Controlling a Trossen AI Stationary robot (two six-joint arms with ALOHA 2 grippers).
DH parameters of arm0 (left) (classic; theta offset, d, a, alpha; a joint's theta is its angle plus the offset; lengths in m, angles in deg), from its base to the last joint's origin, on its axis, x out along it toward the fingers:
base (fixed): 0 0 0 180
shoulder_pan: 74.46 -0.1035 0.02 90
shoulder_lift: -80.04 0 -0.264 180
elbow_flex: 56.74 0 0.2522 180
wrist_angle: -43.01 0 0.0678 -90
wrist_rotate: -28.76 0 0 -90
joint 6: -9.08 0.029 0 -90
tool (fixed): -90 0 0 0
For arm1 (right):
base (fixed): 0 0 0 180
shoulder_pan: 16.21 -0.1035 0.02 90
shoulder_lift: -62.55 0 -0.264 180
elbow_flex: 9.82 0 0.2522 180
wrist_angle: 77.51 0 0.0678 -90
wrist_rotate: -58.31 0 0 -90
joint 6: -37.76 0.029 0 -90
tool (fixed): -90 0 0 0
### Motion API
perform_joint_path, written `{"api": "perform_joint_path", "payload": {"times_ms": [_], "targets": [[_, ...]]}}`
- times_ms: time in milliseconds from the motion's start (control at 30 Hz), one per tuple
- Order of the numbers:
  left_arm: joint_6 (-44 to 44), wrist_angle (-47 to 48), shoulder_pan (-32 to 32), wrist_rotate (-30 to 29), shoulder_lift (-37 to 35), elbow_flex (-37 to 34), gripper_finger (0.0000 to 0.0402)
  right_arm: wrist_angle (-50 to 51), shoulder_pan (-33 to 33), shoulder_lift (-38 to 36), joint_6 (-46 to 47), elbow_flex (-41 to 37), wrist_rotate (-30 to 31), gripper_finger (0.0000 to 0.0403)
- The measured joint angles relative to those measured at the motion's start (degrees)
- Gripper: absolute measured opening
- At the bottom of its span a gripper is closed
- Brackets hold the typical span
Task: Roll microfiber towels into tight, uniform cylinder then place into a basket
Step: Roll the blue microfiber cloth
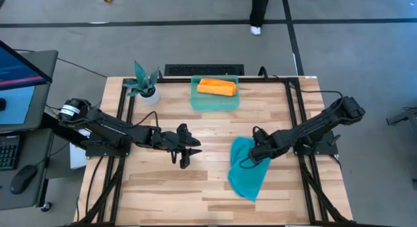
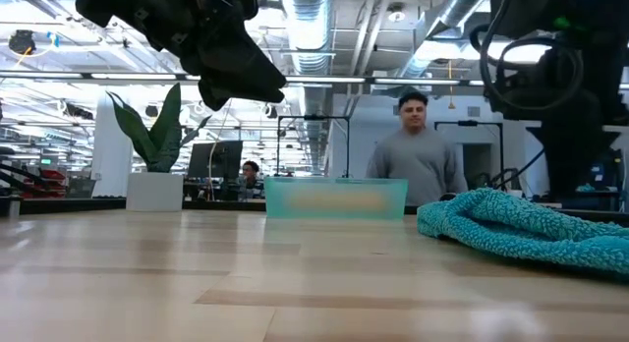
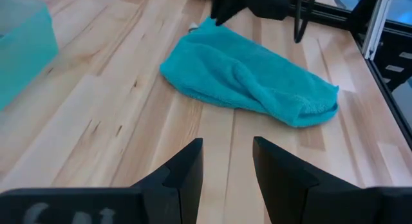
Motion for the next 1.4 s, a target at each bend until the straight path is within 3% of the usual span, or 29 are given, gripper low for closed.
{"api": "perform_joint_path", "payload": {"times_ms": [300,467,600,800,1033,1167,1400], "targets": [[-0.12,-0.07,-0.02,-0.04,0.0,0.0,0.0126,-2.63,-1.02,0.07,5.26,-0.2,-1.66,0.0102],[-0.24,-0.06,-0.02,-0.04,0.0,0.0,0.0126,-6.28,1.66,0.11,5.06,-5.0,-1.85,0.0102],[-0.1,-0.04,-0.02,-0.04,0.0,0.0,0.0126,-9.58,4.95,0.1,4.71,-9.09,-5.4,0.0102],[0.26,-0.17,-0.07,-0.09,0.0,0.0,0.0126,-22.29,9.93,-0.06,4.54,-10.6,-6.15,0.0102],[0.26,-0.26,-0.07,-0.09,0.0,0.02,0.0126,-46.44,16.03,1.86,-9.19,-10.82,1.38,0.0102],[0.66,-0.03,-0.07,-0.09,0.0,0.02,0.0126,-57.5,17.99,2.04,-20.47,-10.82,1.49,0.0102],[1.7,-0.02,-0.07,-0.09,0.0,0.04,0.0126,-54.79,13.46,-1.8,-23.21,-9.06,-6.6,0.0097]]}}
